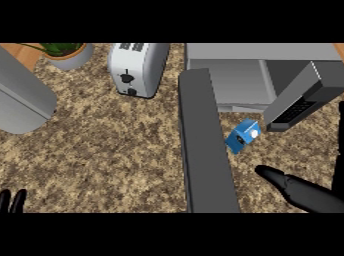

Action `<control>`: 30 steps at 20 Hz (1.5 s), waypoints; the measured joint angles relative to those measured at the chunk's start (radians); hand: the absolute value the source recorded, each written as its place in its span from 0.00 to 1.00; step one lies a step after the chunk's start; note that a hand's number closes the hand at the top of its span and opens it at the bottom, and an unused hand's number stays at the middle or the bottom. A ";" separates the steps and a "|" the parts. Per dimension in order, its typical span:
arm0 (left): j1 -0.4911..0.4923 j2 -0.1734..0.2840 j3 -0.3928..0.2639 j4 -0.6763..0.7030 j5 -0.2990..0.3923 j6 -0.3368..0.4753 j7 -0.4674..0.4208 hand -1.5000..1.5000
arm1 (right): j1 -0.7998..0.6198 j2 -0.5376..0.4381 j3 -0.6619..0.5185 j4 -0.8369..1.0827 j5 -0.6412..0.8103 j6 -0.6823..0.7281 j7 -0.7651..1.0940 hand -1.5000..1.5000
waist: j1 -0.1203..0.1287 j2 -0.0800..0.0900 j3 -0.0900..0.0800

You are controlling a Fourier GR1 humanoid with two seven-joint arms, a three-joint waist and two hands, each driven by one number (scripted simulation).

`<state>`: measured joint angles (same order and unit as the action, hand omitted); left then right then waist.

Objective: Pick up the milk, place it into the microwave and close the microwave

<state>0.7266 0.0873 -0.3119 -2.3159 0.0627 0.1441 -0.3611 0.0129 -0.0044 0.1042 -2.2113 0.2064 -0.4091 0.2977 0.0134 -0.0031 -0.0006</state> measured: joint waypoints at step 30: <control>0.373 0.085 0.108 -0.005 0.150 -0.197 -0.328 0.00 | -0.149 -0.027 -0.191 0.712 -0.096 -0.013 -0.414 0.00 | 0.004 -0.001 -0.001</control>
<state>1.0997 0.1721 -0.2042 -2.3214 0.2130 -0.0528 -0.6887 -0.1361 -0.0312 -0.0868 -1.4992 0.1107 -0.4221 -0.1158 0.0174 -0.0039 -0.0019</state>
